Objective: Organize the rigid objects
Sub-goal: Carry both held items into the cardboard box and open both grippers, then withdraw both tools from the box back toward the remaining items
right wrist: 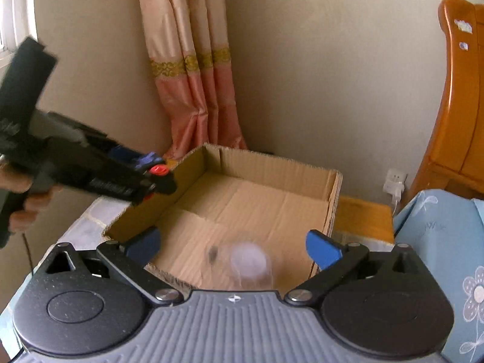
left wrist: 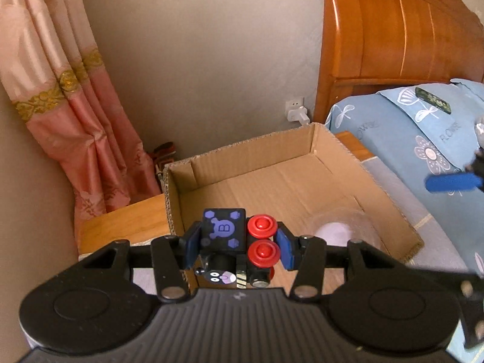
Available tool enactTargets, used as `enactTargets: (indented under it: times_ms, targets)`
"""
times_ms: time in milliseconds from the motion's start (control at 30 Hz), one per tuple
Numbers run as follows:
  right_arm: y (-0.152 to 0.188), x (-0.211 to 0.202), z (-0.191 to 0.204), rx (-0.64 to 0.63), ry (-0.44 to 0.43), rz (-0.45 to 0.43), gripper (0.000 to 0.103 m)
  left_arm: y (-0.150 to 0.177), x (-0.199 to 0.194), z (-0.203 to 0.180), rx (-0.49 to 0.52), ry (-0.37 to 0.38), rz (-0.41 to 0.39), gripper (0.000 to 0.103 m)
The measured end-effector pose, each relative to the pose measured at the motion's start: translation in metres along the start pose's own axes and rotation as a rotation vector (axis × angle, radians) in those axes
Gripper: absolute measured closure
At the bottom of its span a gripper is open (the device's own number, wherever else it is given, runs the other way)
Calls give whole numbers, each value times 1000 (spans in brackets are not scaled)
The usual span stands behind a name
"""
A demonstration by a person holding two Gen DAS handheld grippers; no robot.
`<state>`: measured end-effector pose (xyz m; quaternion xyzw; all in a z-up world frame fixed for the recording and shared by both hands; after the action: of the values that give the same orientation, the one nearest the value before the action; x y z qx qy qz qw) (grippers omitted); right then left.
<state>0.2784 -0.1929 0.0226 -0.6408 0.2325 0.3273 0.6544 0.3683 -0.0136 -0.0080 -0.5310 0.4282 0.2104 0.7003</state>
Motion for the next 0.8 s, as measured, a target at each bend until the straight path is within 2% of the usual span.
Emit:
enactTargets:
  times_ms: [167, 233, 300, 367, 533, 633, 800]
  targets:
    - [19, -8, 5, -2, 5, 27, 0, -11, 12, -1, 3, -3, 2, 54]
    - [22, -11, 8, -9, 12, 32, 0, -15, 14, -2, 4, 5, -13, 42]
    - [27, -15, 11, -15, 6, 38, 0, -17, 13, -2, -7, -22, -36, 8]
    - [34, -21, 16, -17, 1, 38, 0, -15, 9, -2, -11, -48, -58, 7]
    - [46, -33, 22, -20, 17, 25, 0, -4, -5, -8, -7, -25, -61, 7]
    - [51, -37, 21, 18, 33, 18, 0, 7, -21, -16, 15, -42, -89, 7]
    - [71, -44, 23, 67, 66, 42, 0, 32, -50, -32, 52, -30, -128, 6]
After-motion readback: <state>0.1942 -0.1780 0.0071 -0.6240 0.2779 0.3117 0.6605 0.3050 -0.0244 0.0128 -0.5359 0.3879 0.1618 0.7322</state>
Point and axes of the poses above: each gripper's, at about its wrist camera, not at the fingertips, and x roughly the way its jaws point, z to its left, y to its underside, the point moved 5 cm from there along x, roughly the way its jaws point, and after that the axes turned 7 degrees about z, right-handed, at the moved point
